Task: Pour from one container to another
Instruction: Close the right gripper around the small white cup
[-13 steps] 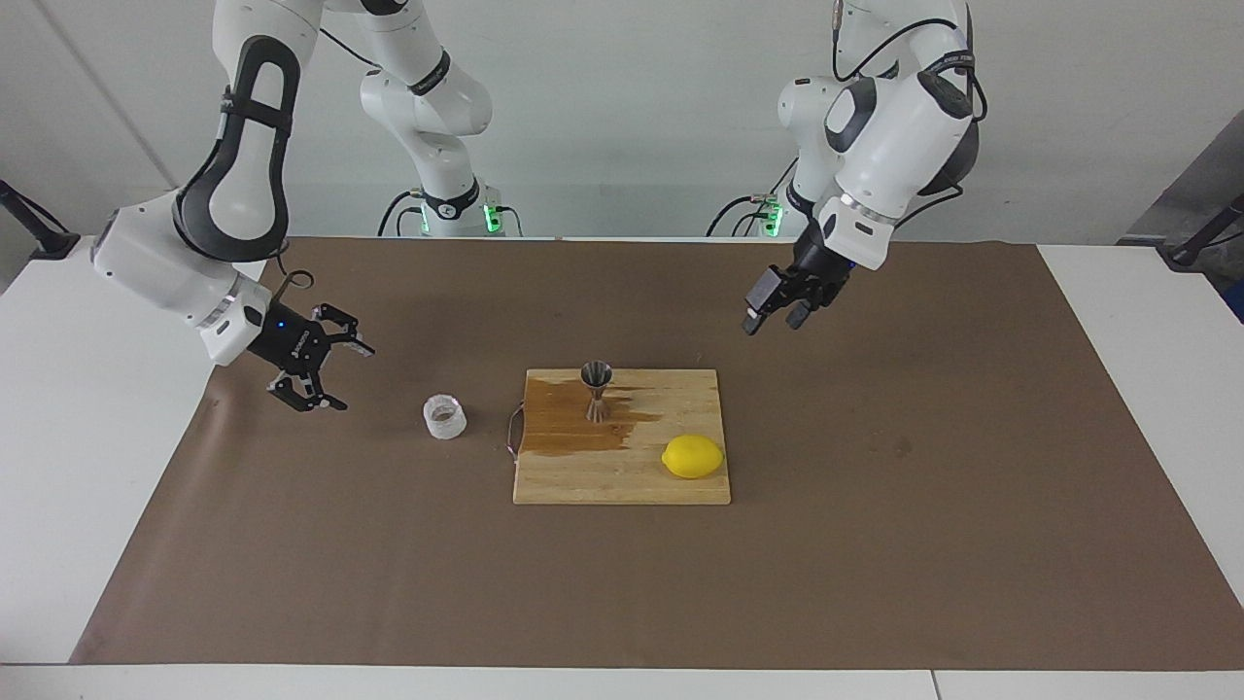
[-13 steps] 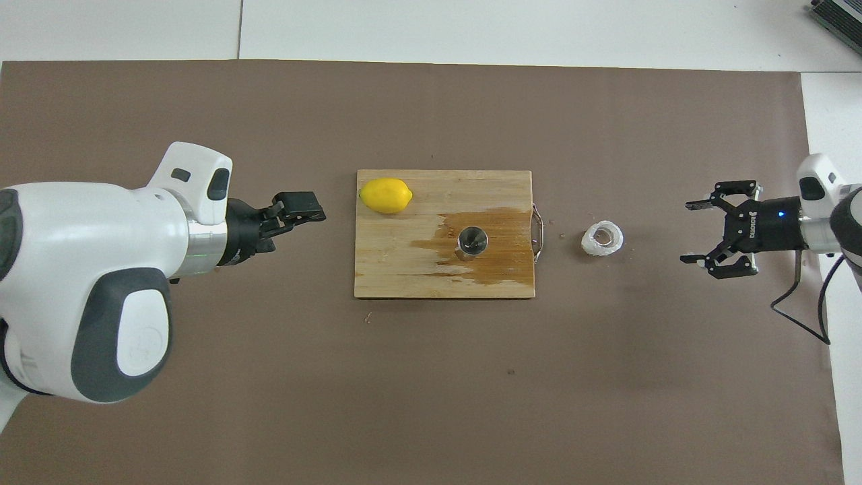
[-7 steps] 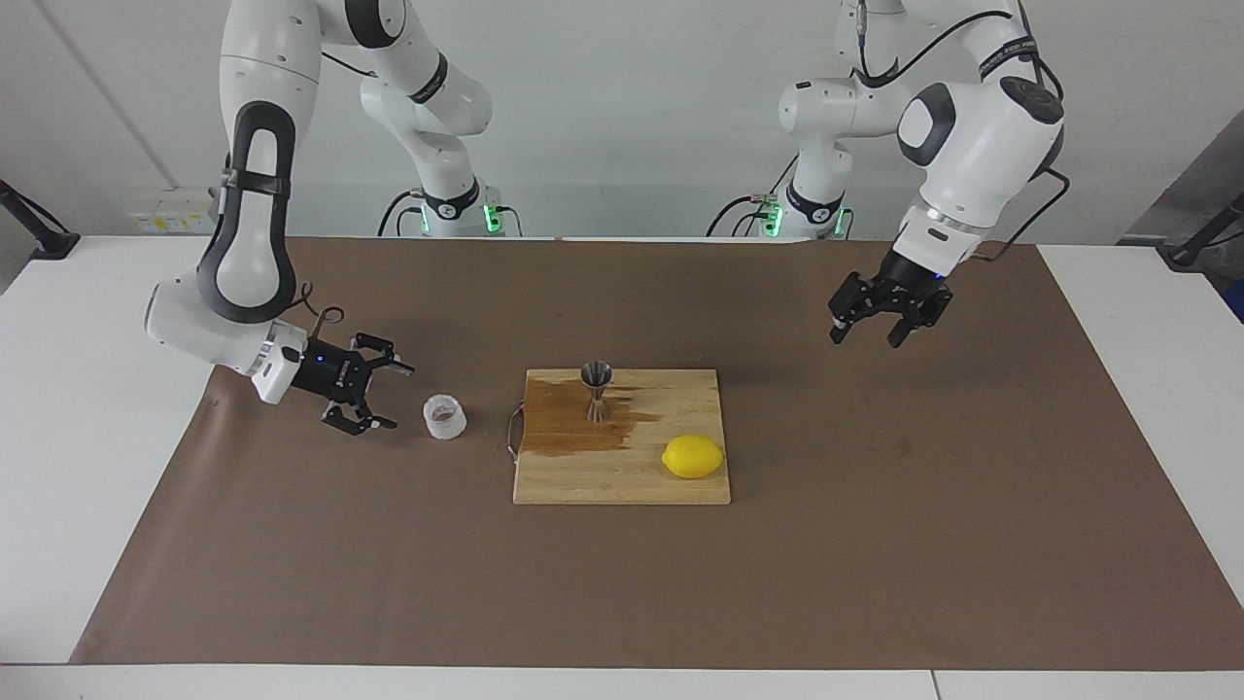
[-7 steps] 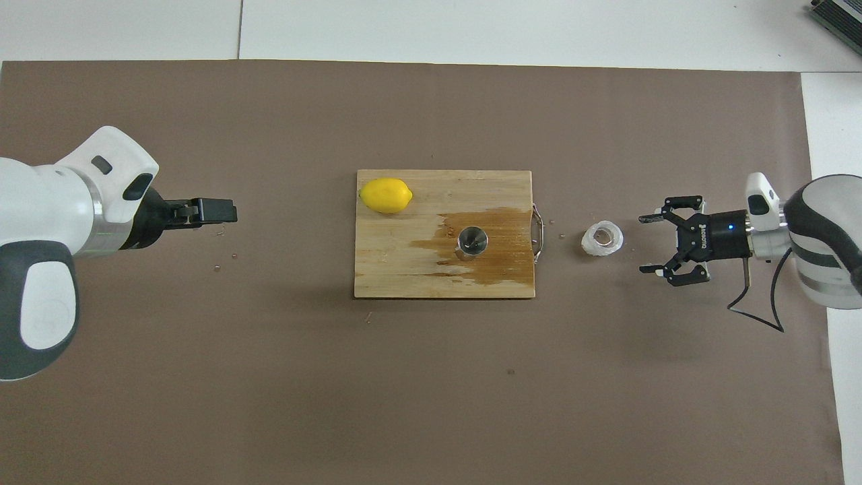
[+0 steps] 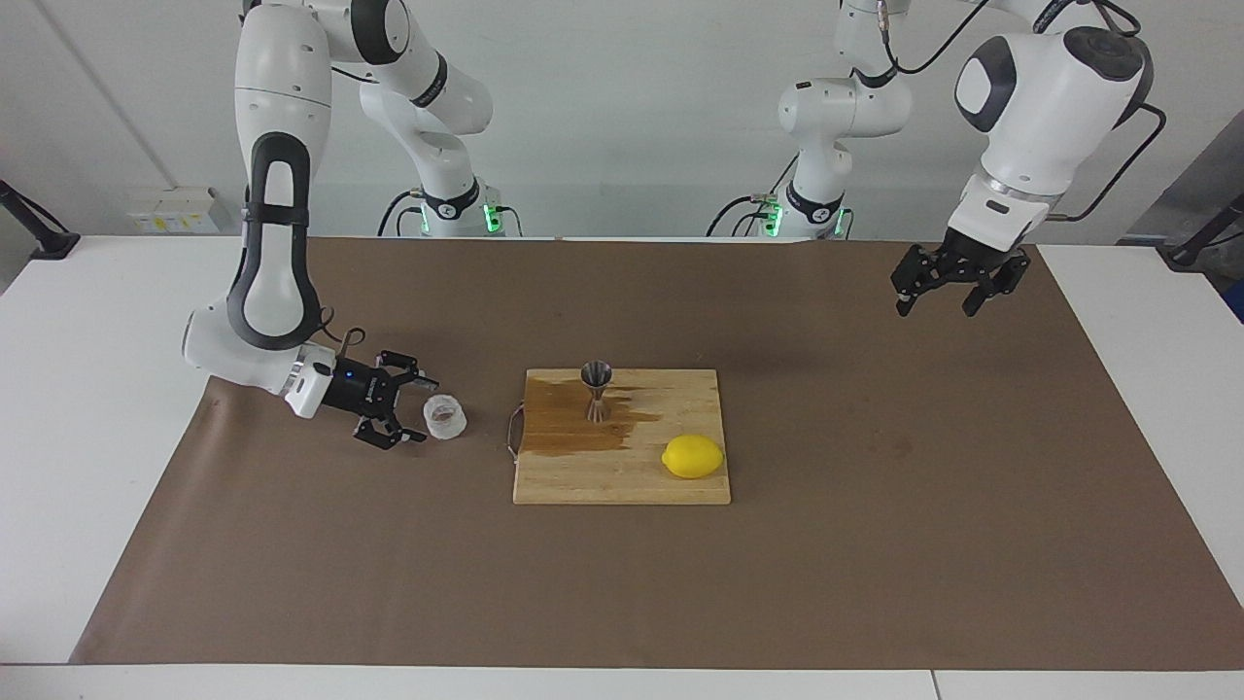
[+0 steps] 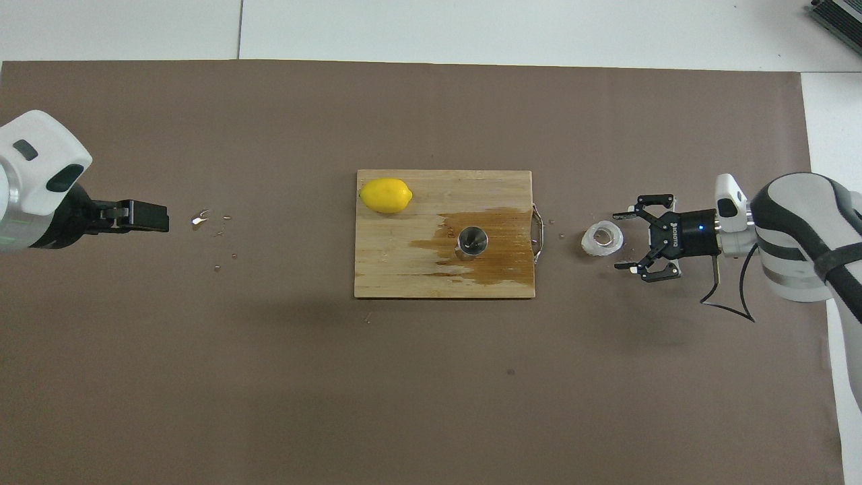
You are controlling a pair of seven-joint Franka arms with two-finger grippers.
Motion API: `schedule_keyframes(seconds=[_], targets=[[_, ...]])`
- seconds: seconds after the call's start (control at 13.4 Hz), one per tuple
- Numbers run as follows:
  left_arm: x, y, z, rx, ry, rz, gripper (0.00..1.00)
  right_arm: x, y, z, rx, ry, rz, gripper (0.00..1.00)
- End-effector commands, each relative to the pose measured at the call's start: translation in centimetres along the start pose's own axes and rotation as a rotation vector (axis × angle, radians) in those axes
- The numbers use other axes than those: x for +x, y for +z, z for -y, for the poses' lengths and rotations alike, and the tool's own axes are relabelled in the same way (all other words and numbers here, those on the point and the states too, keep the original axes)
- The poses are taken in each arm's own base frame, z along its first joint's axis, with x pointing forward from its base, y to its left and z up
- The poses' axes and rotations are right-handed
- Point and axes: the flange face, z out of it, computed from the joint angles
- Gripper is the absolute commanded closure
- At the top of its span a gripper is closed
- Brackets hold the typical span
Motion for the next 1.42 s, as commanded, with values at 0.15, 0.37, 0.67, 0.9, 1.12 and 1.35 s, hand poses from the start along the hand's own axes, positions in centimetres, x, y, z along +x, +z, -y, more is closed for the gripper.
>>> schedule_keyframes(seconds=[0.15,0.37,0.67,0.9,1.12,1.35], targets=[[-0.2,-4.2,1.5,0.021,-0.028,0.026,0.0,0.3,1.2,-0.4,-0.015,-0.035,-0.003,0.0],[-0.5,-4.6,1.6,0.021,-0.031,0.023,0.0,-0.8,2.4,0.2,-0.012,-0.033,0.002,0.0],[-1.8,-4.2,1.5,0.024,-0.027,0.066,0.0,-0.1,3.2,0.1,-0.016,-0.054,-0.014,0.0],[-1.8,-4.3,1.4,0.025,-0.019,0.063,0.0,-0.4,3.0,-0.1,-0.033,-0.091,0.003,0.33],[-1.8,-4.3,1.5,0.024,-0.027,0.065,0.0,-0.4,3.0,-0.2,-0.035,-0.097,0.007,0.8],[-1.8,-4.3,1.1,0.023,-0.019,0.065,0.0,0.6,2.4,-0.6,-0.045,-0.068,0.008,0.8]])
